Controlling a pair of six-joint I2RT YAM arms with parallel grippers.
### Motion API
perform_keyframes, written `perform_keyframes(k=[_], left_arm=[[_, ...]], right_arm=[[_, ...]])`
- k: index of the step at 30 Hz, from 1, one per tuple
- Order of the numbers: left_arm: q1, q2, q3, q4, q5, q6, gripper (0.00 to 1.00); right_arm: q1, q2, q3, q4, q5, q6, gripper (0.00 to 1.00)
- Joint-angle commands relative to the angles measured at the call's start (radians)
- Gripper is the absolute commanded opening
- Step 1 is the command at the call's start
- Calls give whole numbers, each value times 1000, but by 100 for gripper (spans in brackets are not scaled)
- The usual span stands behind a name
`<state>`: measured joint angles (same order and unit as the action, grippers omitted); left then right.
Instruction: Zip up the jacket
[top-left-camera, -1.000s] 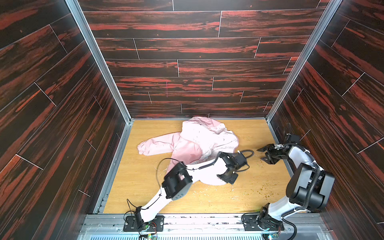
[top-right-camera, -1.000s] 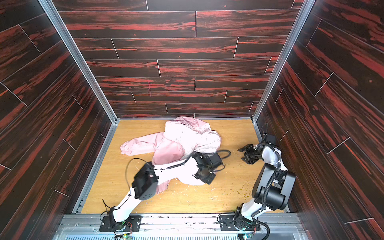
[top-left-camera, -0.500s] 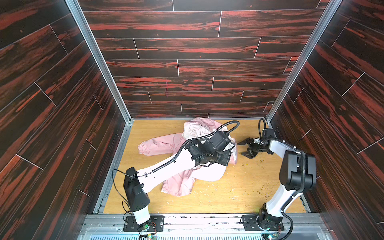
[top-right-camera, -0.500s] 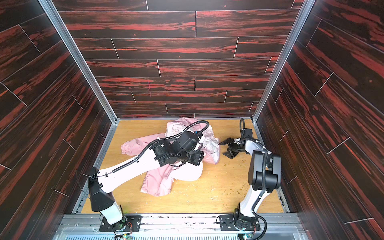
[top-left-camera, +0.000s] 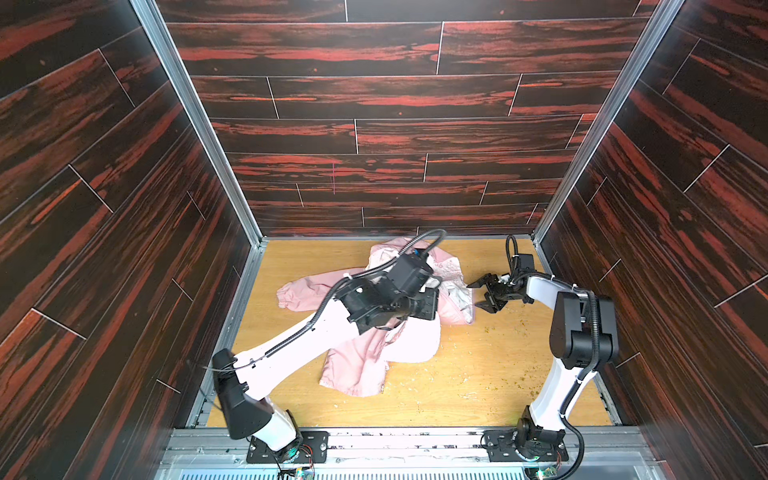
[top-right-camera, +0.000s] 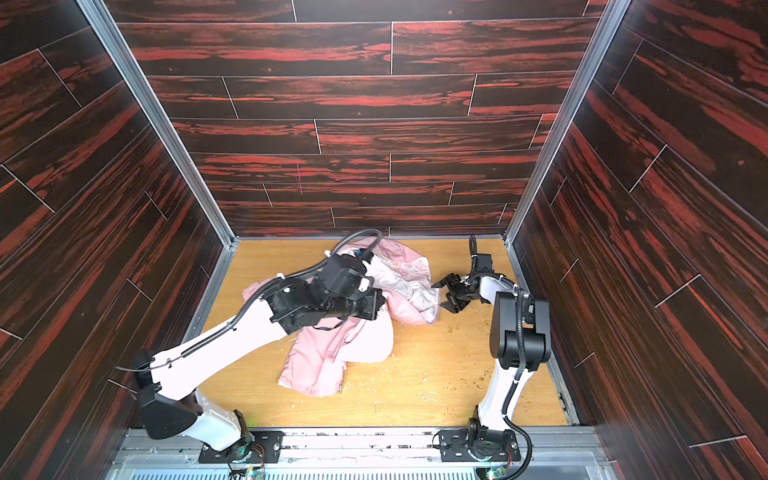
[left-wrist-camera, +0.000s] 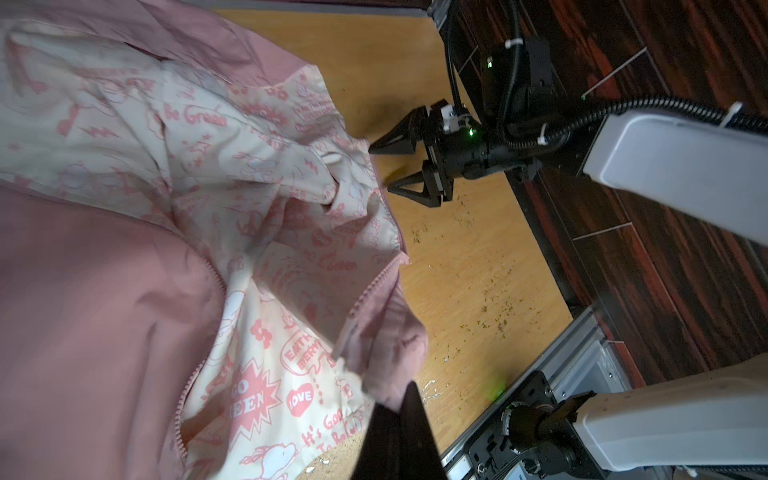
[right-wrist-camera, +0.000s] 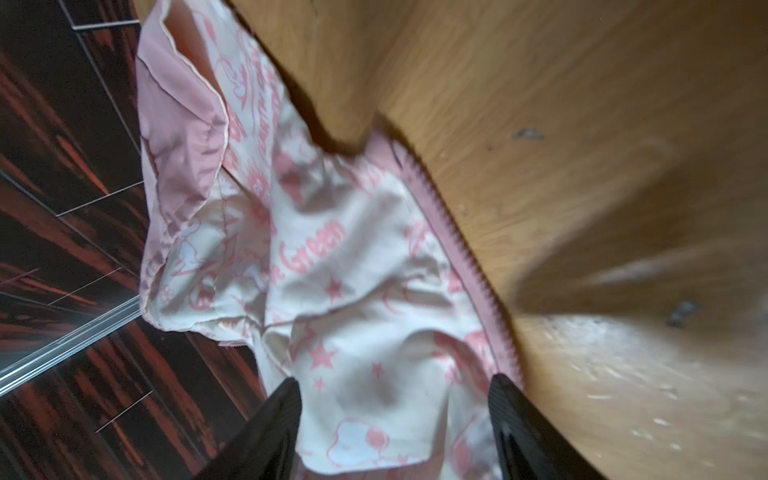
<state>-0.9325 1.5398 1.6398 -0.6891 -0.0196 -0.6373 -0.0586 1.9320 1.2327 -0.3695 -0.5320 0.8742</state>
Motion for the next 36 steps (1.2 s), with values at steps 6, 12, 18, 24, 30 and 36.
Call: perform_keyframes(k=[6,12,18,24,30,36], left_arm=[[36,-64,-24,57,20,-36,0],[44,-78,-21,56,35,-45,0],[55,-113,-21,54,22,-55,0],[67,-138,-21,74,20,-77,0],[69,-144,-24,70,30,-88,0],[72,-154,-34,35,42,-76,0]], right_arm=[[2,-34,-127,91,-20,65,75],[16,-21,-174,196,-45,136,75],[50,29,-196,323,-78,228,73],[77,28,-246,440,-93,309,74],[78,39,-252,509,-103,352,67],[50,24,-207,500,-106,354,22]])
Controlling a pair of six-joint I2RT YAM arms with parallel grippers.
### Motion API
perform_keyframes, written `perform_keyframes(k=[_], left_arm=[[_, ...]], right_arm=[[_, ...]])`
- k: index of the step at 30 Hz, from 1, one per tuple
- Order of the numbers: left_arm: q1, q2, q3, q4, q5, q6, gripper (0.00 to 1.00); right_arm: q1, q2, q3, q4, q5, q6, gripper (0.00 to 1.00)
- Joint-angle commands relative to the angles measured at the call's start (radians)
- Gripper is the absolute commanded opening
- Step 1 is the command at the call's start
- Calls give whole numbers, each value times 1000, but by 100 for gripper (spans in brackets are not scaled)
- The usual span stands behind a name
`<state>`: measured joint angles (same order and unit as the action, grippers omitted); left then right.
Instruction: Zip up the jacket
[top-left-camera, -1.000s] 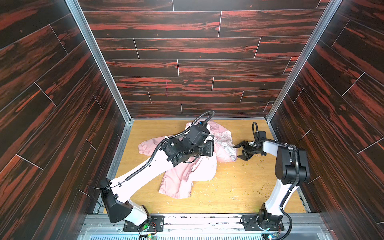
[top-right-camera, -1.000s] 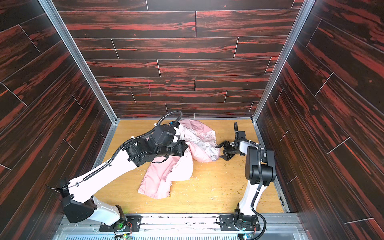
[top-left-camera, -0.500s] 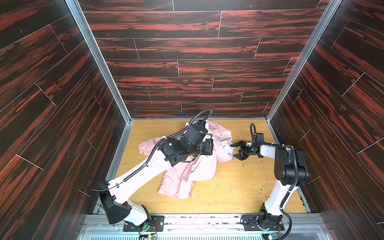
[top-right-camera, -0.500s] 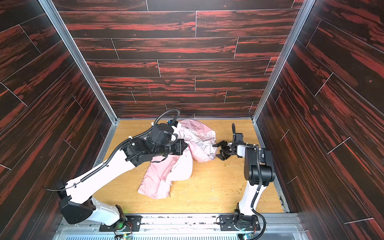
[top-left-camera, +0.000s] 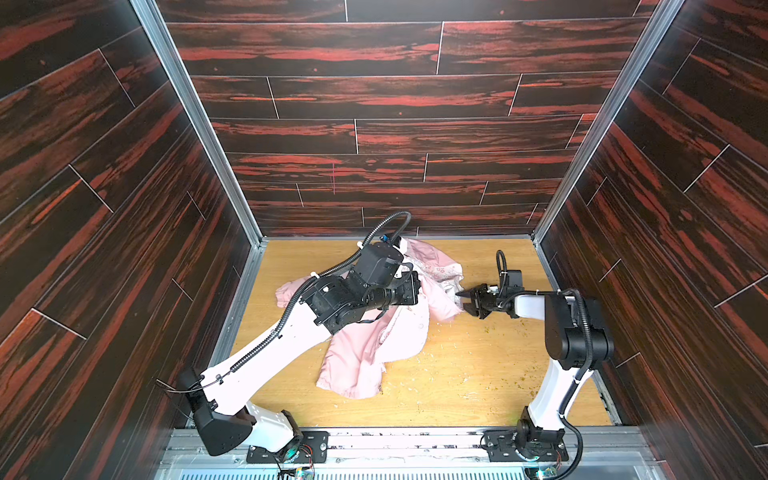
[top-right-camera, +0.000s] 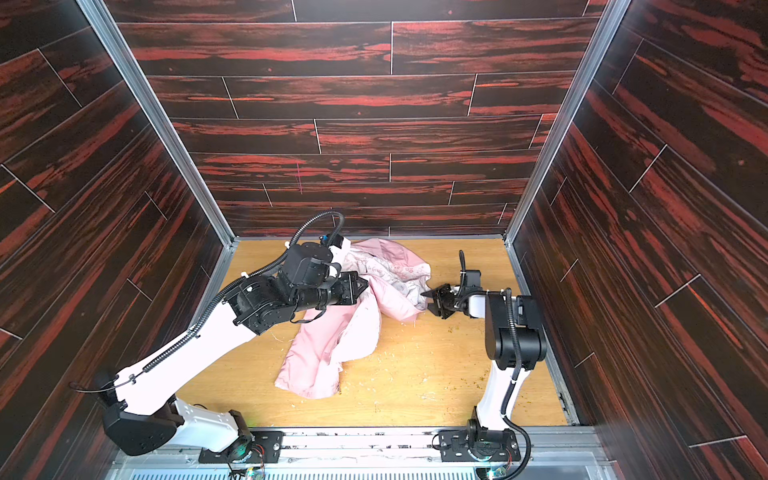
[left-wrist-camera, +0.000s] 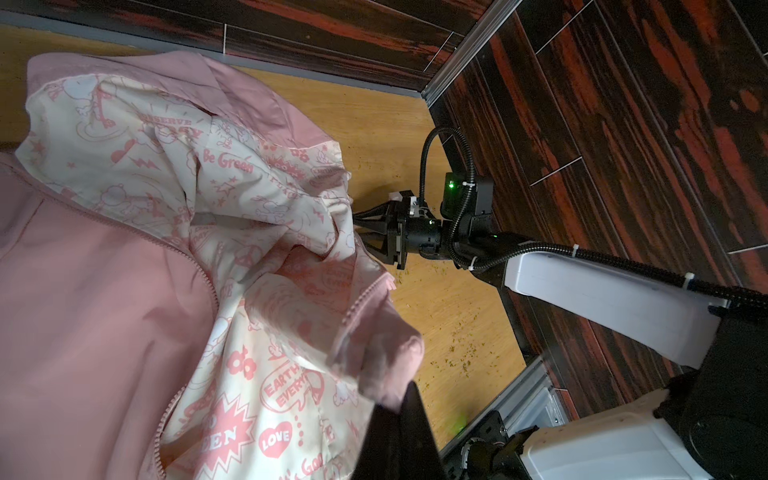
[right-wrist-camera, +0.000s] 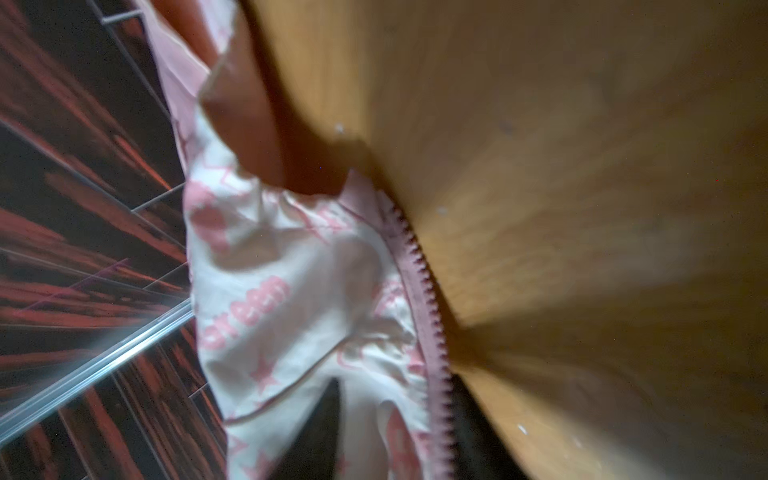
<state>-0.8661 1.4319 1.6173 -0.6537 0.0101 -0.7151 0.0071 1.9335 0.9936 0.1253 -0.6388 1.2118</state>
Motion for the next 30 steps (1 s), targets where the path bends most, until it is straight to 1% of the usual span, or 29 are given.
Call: perform_keyframes(k=[1,3,4,5,8,11,16,18,20,24,27,28,30], left_arm=[[6,-42,-15,-11,23,7,0],[6,-30,-24,-37,58,15,0],[7,-23,-34,-40,81,19,0],[7,-10,-45,-46,109,19,0],[7,27,-93,-41,208,14,0],[8,72,-129,-22,296,12,0],[1,167,-145,-12,429,27,0],[-13,203,-152,-14,463,45,0],[-30,238,-160,-14,492,63,0],[-47,280,-204,5,513,87,0],[-41,248,-294,67,484,72,0],[-34,227,-349,146,471,47,0],[-15,176,-461,247,455,-12,0]], right_arm=[[-24,15,51,-19,5,-1,17],[-48,-2,114,-125,25,-67,5],[-59,-10,144,-169,36,-99,1],[-71,-15,181,-223,46,-136,0],[-101,-25,285,-350,65,-215,0],[-119,-26,384,-446,79,-268,0],[-116,22,589,-588,97,-319,0],[-103,74,709,-666,106,-339,0],[-74,147,863,-760,125,-359,0],[5,334,1177,-915,133,-336,0],[75,514,1456,-1027,145,-288,0],[98,578,1552,-1054,145,-262,0],[139,683,1700,-1076,134,-196,0]])
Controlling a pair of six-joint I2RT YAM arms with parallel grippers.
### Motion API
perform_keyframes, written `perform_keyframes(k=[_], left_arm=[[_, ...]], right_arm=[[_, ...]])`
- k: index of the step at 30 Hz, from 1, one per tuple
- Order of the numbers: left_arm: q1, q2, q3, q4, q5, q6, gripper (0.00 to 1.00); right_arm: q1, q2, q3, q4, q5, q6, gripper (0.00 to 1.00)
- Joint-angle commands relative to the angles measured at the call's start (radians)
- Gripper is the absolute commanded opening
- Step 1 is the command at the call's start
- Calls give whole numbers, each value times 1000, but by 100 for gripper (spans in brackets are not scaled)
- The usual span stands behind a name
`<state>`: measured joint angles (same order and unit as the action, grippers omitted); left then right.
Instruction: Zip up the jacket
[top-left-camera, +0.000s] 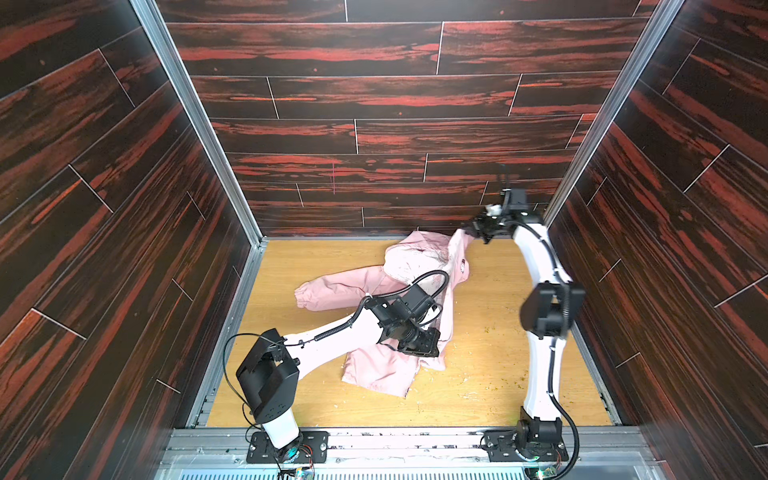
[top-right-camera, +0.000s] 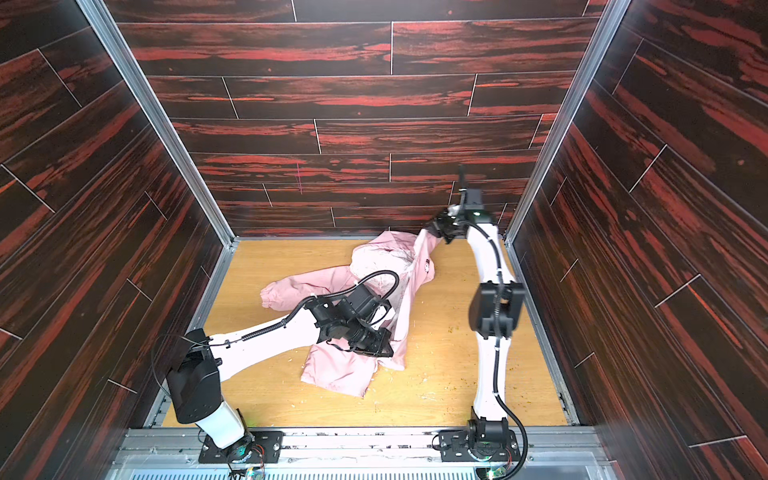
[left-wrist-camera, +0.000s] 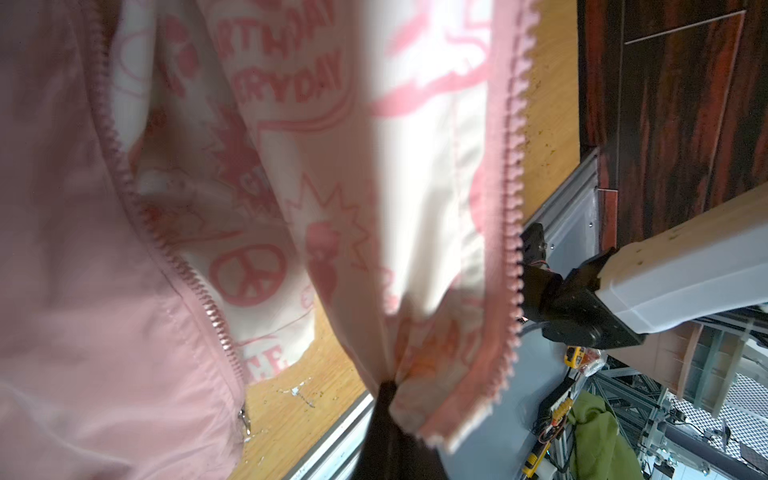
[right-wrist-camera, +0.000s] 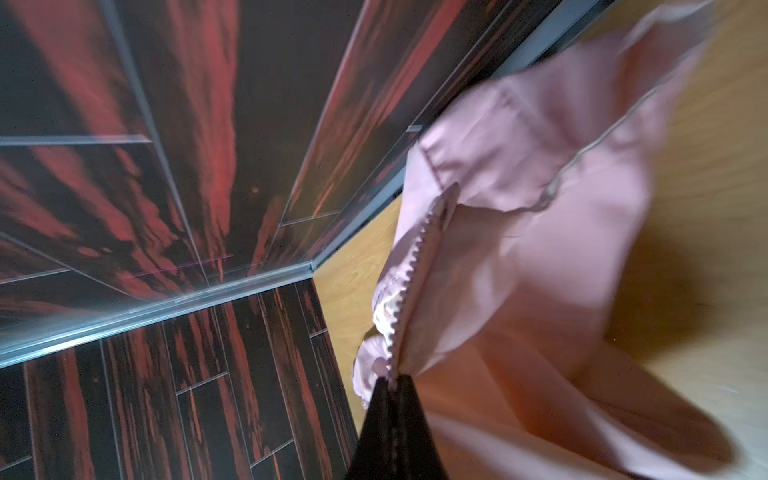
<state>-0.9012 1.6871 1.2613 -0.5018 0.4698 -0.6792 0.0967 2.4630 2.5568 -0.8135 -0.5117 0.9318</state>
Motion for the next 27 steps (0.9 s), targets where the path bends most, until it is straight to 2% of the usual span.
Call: perform_keyframes(k=[1,4,5,6,8,9,11,14,17,20,23,26,27], left_arm=[[29,-108,-168,134,-27,-75,0],[48,-187,-312,194,-85,-129,3],[54,-219,-349,203,-111,-143,9],[60,-247,-376,208,-128,-154,18],[78,-318,-420,189,-169,-165,45],[84,-346,-426,171,-183,-162,55],[92,-401,-413,108,-226,-141,65],[96,-454,-373,36,-280,-110,70],[101,-464,-341,-20,-309,-85,73],[114,-409,-324,-103,-325,-56,73],[131,-316,-313,-137,-305,-35,73],[140,-215,-277,-145,-245,-10,71],[140,-190,-268,-133,-230,-3,71]], right_arm=[[67,195,185,-131,0,124,0],[116,241,173,-37,-30,207,12],[130,238,135,0,-39,225,18],[140,234,105,33,-51,235,23],[160,229,78,60,-60,229,36],[165,227,81,60,-61,216,42],[169,212,80,54,-62,182,53],[169,175,80,51,-63,133,62],[168,128,81,43,-71,83,65],[167,62,80,-32,-53,-6,66],[167,-32,50,-168,19,-140,66],[169,-153,-82,-254,117,-259,65],[169,-231,-196,-236,145,-289,65]])
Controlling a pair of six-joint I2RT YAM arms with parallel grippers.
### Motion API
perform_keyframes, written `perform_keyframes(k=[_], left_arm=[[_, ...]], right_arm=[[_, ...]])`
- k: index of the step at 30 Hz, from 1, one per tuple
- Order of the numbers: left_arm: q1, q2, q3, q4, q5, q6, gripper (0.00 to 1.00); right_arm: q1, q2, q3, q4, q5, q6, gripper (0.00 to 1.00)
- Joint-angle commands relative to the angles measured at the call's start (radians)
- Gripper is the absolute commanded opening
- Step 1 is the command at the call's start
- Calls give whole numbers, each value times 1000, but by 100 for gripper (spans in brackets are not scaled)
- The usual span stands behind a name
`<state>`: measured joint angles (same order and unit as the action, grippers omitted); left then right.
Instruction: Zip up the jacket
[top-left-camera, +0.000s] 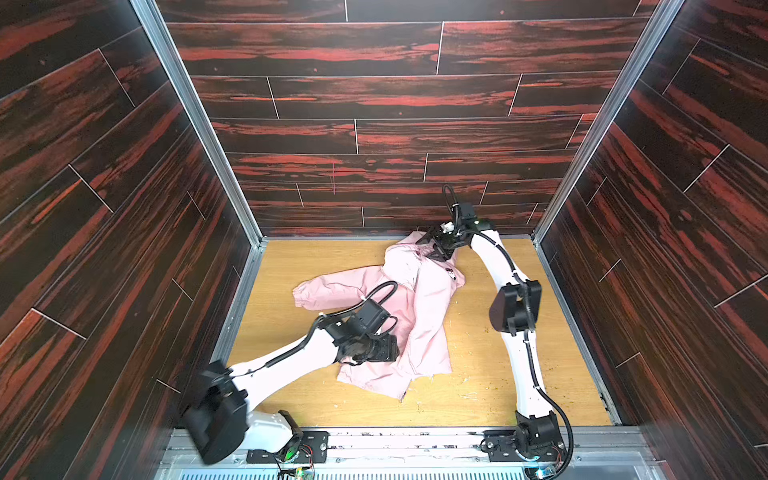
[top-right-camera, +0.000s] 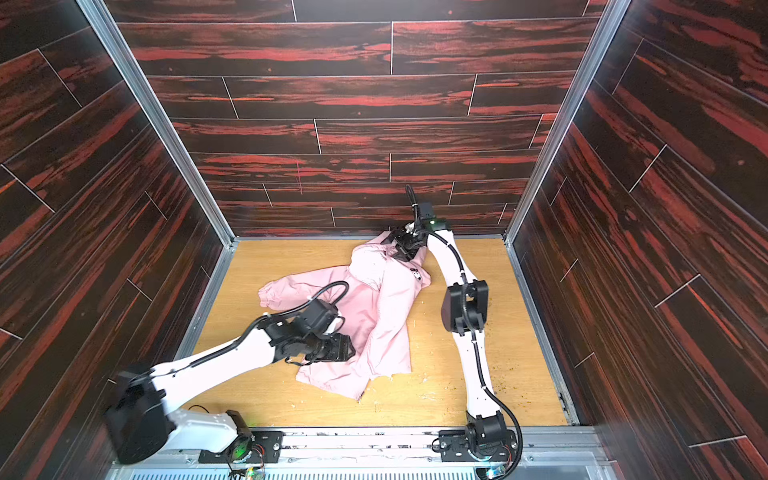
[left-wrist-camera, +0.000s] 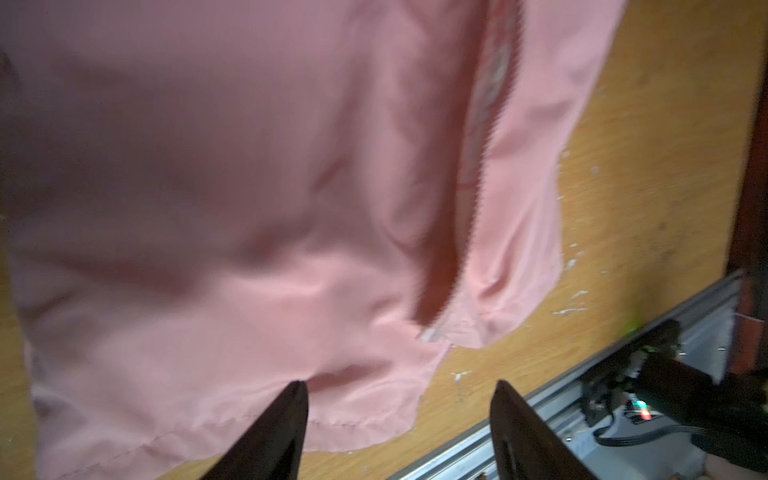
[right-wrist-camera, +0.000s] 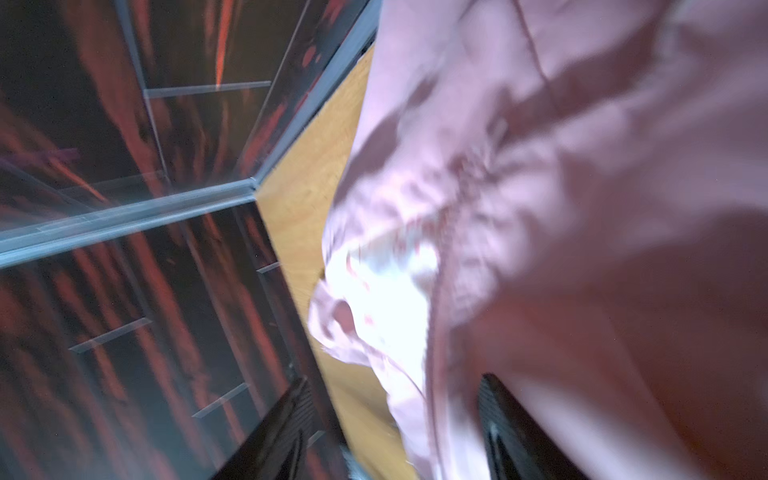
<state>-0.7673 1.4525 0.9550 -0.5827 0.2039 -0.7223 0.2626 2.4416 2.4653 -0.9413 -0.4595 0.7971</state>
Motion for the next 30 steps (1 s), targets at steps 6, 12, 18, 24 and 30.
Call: perform_keyframes(k=[6,12,18,24,30], left_arm=[[8,150,86,-20,82,74,71],[8,226,118,-8,131,109,71],[8,284,138,-5,137,122,67],[8,222,125,-36,126,142,70],[6,121,52,-62,139,184,73]], right_arm=[[-27,-556,-631,99,83,-158,69],[9,-746,-980,153,77,-137,66],[106,-879,-1338,262,69,-67,65],[184,-847,-1414,337,75,-27,69],[199,-752,-1394,377,83,-16,69]])
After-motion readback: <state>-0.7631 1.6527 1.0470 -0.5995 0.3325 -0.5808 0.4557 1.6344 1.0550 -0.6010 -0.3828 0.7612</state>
